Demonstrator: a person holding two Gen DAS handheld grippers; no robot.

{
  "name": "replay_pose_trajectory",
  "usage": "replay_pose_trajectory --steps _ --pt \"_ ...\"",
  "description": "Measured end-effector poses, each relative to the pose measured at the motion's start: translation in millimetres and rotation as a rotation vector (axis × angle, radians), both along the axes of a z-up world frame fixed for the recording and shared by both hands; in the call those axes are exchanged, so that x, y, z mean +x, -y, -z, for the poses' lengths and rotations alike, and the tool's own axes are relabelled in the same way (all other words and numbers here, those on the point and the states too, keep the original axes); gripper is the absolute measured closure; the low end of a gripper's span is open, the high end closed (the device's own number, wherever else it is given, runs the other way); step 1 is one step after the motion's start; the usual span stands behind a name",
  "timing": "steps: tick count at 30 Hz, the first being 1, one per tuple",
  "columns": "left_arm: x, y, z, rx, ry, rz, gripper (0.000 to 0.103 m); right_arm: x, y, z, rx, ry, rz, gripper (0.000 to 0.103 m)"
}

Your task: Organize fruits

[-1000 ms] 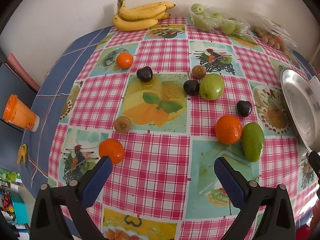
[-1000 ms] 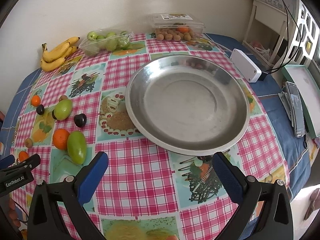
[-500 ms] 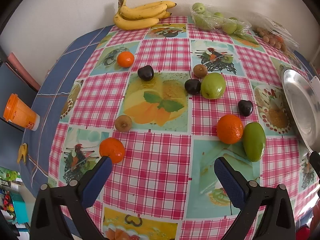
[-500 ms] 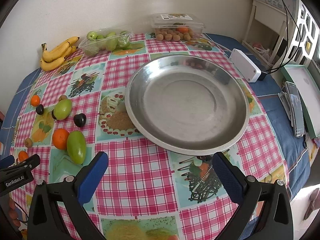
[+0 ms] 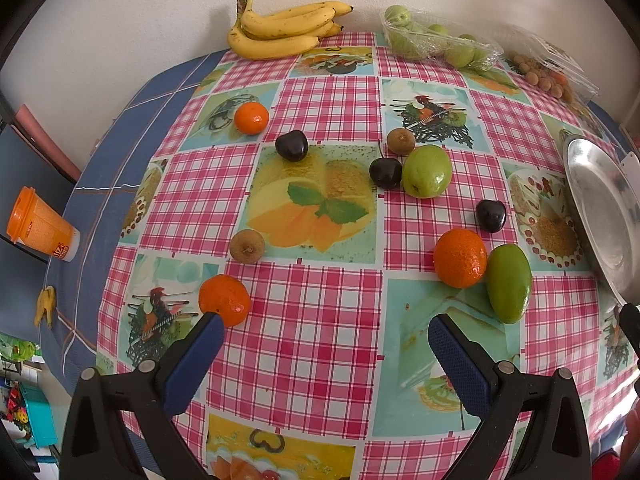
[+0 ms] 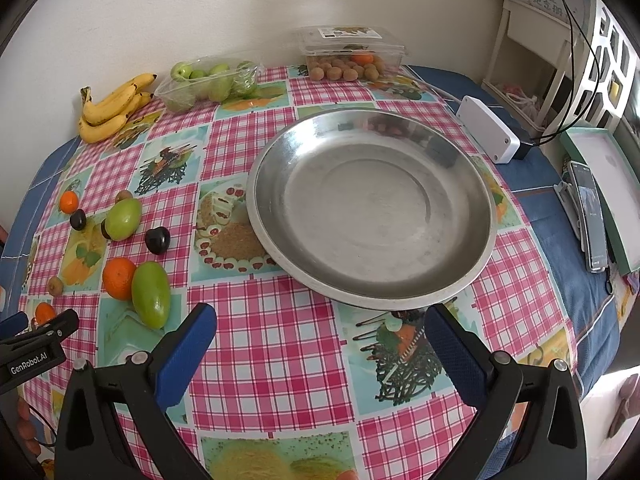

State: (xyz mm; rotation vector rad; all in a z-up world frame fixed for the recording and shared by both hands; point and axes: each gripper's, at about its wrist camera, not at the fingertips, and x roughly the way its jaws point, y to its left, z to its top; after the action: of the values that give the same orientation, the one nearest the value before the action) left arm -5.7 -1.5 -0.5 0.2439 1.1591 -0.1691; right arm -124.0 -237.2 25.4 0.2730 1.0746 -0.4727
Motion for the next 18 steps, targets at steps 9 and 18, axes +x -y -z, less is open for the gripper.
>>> replay_pose_trajectory --steps 9,18 --pt "0.1 0.4 0.0 0.001 0.000 0.000 0.000 0.4 -1.5 0.1 0.000 -0.002 -0.005 0.000" --pt "-3.0 -2.9 1.6 -0.012 -0.003 0.008 0.000 1.7 -5.3 1.0 0.009 -0.005 -0.019 0.000"
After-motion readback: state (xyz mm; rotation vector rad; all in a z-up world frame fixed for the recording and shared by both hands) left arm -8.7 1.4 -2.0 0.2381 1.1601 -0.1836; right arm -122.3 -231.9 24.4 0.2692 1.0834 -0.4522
